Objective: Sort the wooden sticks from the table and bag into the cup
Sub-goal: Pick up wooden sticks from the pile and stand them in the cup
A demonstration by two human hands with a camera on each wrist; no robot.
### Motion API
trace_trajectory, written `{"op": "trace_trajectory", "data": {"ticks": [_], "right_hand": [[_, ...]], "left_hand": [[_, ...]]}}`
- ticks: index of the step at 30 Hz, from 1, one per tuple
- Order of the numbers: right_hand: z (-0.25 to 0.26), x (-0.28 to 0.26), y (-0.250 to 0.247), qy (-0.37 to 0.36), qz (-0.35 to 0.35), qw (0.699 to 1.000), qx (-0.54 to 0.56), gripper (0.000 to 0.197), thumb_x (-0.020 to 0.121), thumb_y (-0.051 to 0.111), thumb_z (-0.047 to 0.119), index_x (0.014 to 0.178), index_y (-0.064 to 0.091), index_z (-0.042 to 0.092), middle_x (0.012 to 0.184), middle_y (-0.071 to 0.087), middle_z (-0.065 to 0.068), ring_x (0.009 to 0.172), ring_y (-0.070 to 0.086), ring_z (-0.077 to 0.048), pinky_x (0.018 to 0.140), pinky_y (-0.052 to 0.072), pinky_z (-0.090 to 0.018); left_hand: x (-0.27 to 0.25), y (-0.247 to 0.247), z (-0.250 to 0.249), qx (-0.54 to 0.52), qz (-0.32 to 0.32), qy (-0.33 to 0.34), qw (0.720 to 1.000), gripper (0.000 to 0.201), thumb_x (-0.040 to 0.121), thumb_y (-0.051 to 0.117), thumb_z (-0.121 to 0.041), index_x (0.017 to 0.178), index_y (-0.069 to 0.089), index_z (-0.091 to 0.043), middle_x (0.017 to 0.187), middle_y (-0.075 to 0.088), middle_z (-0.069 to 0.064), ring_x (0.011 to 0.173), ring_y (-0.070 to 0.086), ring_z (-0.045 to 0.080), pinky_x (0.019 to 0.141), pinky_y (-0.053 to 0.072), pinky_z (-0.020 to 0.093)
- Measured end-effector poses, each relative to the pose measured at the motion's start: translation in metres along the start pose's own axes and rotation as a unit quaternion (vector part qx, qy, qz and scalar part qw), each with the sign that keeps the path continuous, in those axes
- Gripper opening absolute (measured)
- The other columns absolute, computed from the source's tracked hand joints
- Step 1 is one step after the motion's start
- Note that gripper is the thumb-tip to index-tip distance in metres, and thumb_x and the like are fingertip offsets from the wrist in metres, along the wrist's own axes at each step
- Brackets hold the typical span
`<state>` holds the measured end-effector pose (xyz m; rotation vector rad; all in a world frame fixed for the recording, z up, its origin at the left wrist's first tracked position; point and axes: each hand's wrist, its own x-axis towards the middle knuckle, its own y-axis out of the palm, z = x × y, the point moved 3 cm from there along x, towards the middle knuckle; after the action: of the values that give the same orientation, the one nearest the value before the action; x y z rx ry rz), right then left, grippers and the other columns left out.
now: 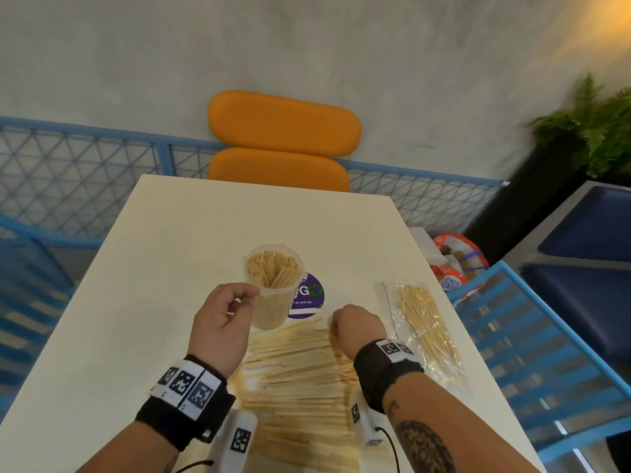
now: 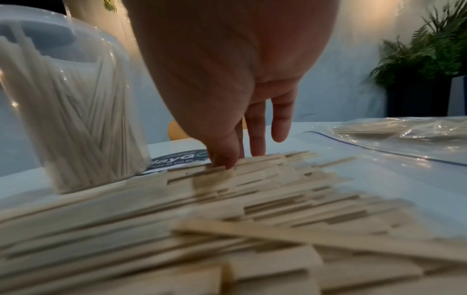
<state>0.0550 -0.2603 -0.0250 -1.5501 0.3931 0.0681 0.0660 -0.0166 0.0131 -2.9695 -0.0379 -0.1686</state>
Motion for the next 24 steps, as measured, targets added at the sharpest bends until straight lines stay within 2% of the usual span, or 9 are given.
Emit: {"op": "trace_trajectory", "data": {"ticks": [4, 7, 9, 11, 13, 16, 18, 21, 24], "right_hand": [[-0.003, -0.005, -0.001, -0.006, 0.01, 1.0, -0.003, 0.029, 0.093, 0.046, 0.008, 0.11, 0.067, 0.02, 0.11, 0.062, -0.003, 0.102, 0.062, -0.026, 0.09, 0.048, -0.035], [-0.004, -0.014, -0.007, -0.01, 0.01, 1.0, 0.019, 0.03, 0.093, 0.046, 0.007, 0.111, 0.065, 0.02, 0.111, 0.06, -0.003, 0.102, 0.061, -0.025, 0.092, 0.049, -0.036], [-0.005, -0.021, -0.014, -0.004, 0.005, 0.999, 0.053, 0.028, 0.091, 0.048, 0.006, 0.106, 0.065, 0.022, 0.107, 0.06, -0.001, 0.099, 0.059, -0.023, 0.091, 0.051, -0.037], [-0.004, -0.03, -0.022, 0.003, -0.008, 0.994, 0.11, 0.023, 0.092, 0.051, 0.009, 0.1, 0.066, 0.024, 0.1, 0.06, 0.002, 0.094, 0.058, -0.02, 0.088, 0.052, -0.036], [0.005, -0.044, -0.028, -0.008, -0.019, 0.981, 0.193, 0.012, 0.095, 0.057, 0.016, 0.099, 0.067, 0.021, 0.096, 0.064, 0.003, 0.09, 0.061, -0.018, 0.084, 0.053, -0.033], [0.037, -0.07, -0.032, -0.053, -0.026, 0.954, 0.295, 0.008, 0.095, 0.064, 0.023, 0.097, 0.071, 0.02, 0.091, 0.069, 0.005, 0.085, 0.063, -0.013, 0.081, 0.052, -0.027], [0.062, -0.08, -0.026, -0.082, -0.02, 0.946, 0.312, 0.01, 0.093, 0.063, 0.025, 0.095, 0.073, 0.023, 0.09, 0.073, 0.006, 0.084, 0.065, -0.011, 0.083, 0.054, -0.031], [0.088, -0.082, -0.011, -0.091, 0.002, 0.944, 0.318, 0.017, 0.089, 0.061, 0.031, 0.099, 0.074, 0.027, 0.094, 0.075, 0.007, 0.089, 0.068, -0.011, 0.084, 0.056, -0.034], [0.101, -0.078, -0.009, -0.09, -0.022, 0.959, 0.269, 0.02, 0.09, 0.062, 0.033, 0.103, 0.075, 0.028, 0.1, 0.075, 0.006, 0.097, 0.067, -0.015, 0.089, 0.053, -0.038]], "left_hand": [[-0.011, -0.001, 0.017, -0.013, 0.011, -0.044, 0.999, 0.027, 0.095, 0.056, -0.008, 0.095, 0.068, -0.032, 0.092, 0.066, -0.001, 0.079, 0.058, 0.018, 0.075, 0.046, 0.026], [-0.018, -0.003, 0.025, -0.038, 0.02, -0.069, 0.997, 0.025, 0.096, 0.058, -0.009, 0.095, 0.069, -0.031, 0.083, 0.064, -0.002, 0.074, 0.055, 0.019, 0.075, 0.049, 0.034], [-0.022, -0.003, 0.029, -0.062, 0.028, -0.087, 0.994, 0.025, 0.096, 0.057, -0.007, 0.094, 0.07, -0.028, 0.078, 0.063, -0.004, 0.069, 0.053, 0.018, 0.07, 0.049, 0.036], [-0.027, -0.001, 0.031, -0.097, 0.046, -0.121, 0.987, 0.025, 0.095, 0.054, -0.001, 0.094, 0.069, -0.02, 0.079, 0.064, 0.0, 0.063, 0.052, 0.017, 0.064, 0.047, 0.034], [-0.034, 0.005, 0.031, -0.12, 0.084, -0.162, 0.976, 0.021, 0.097, 0.052, 0.001, 0.095, 0.068, -0.013, 0.082, 0.067, 0.007, 0.06, 0.055, 0.017, 0.063, 0.048, 0.036], [-0.047, 0.017, 0.032, -0.146, 0.152, -0.213, 0.954, 0.018, 0.101, 0.053, -0.01, 0.101, 0.07, -0.013, 0.092, 0.076, 0.006, 0.077, 0.069, 0.019, 0.078, 0.055, 0.042], [-0.058, 0.025, 0.036, -0.185, 0.171, -0.248, 0.935, 0.02, 0.103, 0.052, -0.019, 0.105, 0.07, -0.012, 0.098, 0.076, 0.008, 0.091, 0.072, 0.021, 0.087, 0.056, 0.043], [-0.067, 0.026, 0.045, -0.275, 0.139, -0.303, 0.902, 0.028, 0.106, 0.045, -0.024, 0.109, 0.066, -0.006, 0.098, 0.074, 0.015, 0.09, 0.071, 0.023, 0.091, 0.056, 0.048], [-0.063, 0.008, 0.056, -0.319, 0.064, -0.347, 0.879, 0.029, 0.108, 0.039, -0.024, 0.104, 0.059, -0.003, 0.098, 0.072, 0.017, 0.087, 0.071, 0.027, 0.083, 0.057, 0.046]]}}
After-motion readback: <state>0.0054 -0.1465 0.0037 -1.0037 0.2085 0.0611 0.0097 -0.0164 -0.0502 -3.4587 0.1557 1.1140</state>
